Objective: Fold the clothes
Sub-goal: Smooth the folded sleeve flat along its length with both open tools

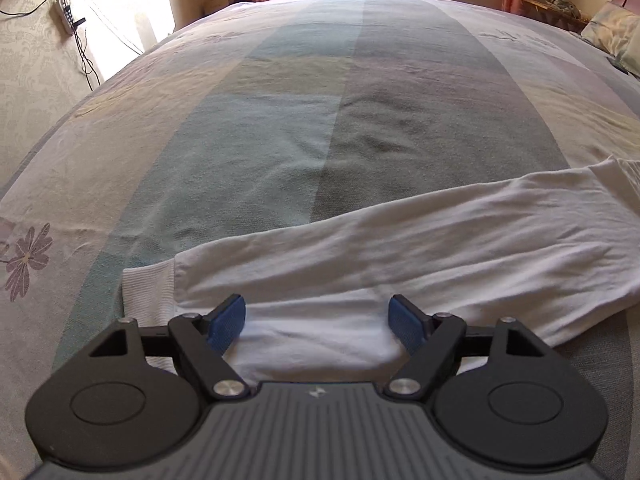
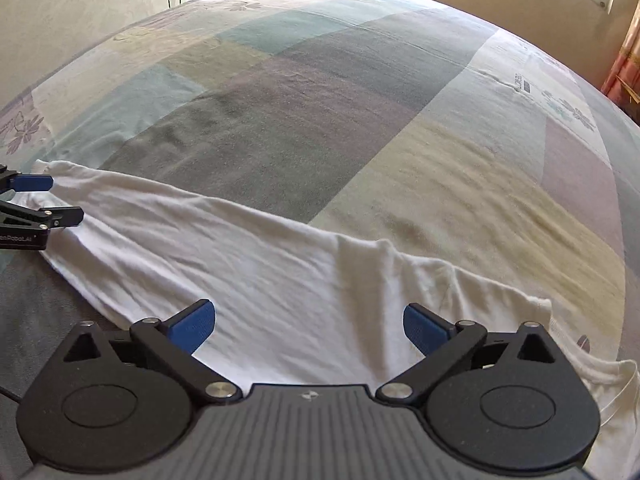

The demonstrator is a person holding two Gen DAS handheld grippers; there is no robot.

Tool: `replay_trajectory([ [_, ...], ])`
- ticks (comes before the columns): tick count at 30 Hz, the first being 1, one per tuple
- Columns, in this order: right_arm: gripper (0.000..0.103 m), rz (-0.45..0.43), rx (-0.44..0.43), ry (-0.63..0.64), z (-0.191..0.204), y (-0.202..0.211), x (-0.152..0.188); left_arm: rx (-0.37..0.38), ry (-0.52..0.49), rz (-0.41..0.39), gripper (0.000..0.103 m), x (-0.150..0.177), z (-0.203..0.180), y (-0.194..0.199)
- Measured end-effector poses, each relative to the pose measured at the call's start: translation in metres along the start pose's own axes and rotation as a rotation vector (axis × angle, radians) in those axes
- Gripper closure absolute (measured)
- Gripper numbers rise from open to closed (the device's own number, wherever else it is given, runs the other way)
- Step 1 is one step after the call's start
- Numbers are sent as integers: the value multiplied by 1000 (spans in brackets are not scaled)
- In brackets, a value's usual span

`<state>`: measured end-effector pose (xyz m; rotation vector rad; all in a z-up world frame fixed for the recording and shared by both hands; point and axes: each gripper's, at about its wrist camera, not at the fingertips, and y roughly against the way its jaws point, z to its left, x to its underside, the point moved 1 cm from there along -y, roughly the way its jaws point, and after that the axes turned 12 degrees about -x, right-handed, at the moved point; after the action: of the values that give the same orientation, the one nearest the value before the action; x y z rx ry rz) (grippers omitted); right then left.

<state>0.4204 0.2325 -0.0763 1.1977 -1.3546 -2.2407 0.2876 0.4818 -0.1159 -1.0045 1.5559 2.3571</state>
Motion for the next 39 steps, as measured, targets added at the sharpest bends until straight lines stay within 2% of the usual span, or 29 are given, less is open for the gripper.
replay_trajectory([
  [1, 0, 15, -20, -21, 7, -5, 5, 2, 29, 21, 20, 4, 9, 0],
  [4, 0, 67, -140, -103, 38, -28, 15, 11, 11, 35, 21, 11, 27, 3],
  [7, 0, 76, -158, -96, 67, -37, 15, -10, -74, 50, 22, 6, 26, 11],
  [9, 0, 84, -199, -68, 79, -37, 8, -26, -103, 15, 23, -2, 24, 19],
  [11, 0, 59, -259, -102, 75, -30, 1, 4, -96, -32, 23, -8, 22, 23],
  [12, 0, 42, -253, -106, 72, -25, -1, 19, -91, -40, 22, -10, 20, 21],
  [16, 0, 8, -50, -28, 59, -25, -4, 20, -137, -70, 22, -12, 4, 2],
  [18, 0, 11, 27, -17, 52, -32, -5, -12, -153, -83, 21, -9, 6, -8],
  [21, 0, -3, 80, -11, 50, -41, -6, -19, -80, -62, 21, -8, 30, -19],
  [23, 0, -18, 89, -13, 57, -49, -9, -35, -60, -45, 21, -8, 42, -18],
  [25, 0, 9, 78, -2, 74, -67, -11, -77, -69, -29, 24, -10, 50, -15],
  [27, 0, -7, 107, 45, 99, -80, -14, -77, -53, -35, 24, -12, 55, -5],
  [31, 0, 37, -25, 186, 135, -84, -24, -7, -58, -89, 24, -19, 45, 19],
  [33, 0, 27, -78, 194, 132, -74, -26, 27, -90, -114, 24, -18, 28, 24],
  [38, 0, 14, 23, 177, 90, -51, -17, 105, -134, -137, 24, -2, -13, 20],
  [39, 0, 24, 43, 169, 80, -49, -14, 95, -145, -136, 24, 2, -16, 17],
])
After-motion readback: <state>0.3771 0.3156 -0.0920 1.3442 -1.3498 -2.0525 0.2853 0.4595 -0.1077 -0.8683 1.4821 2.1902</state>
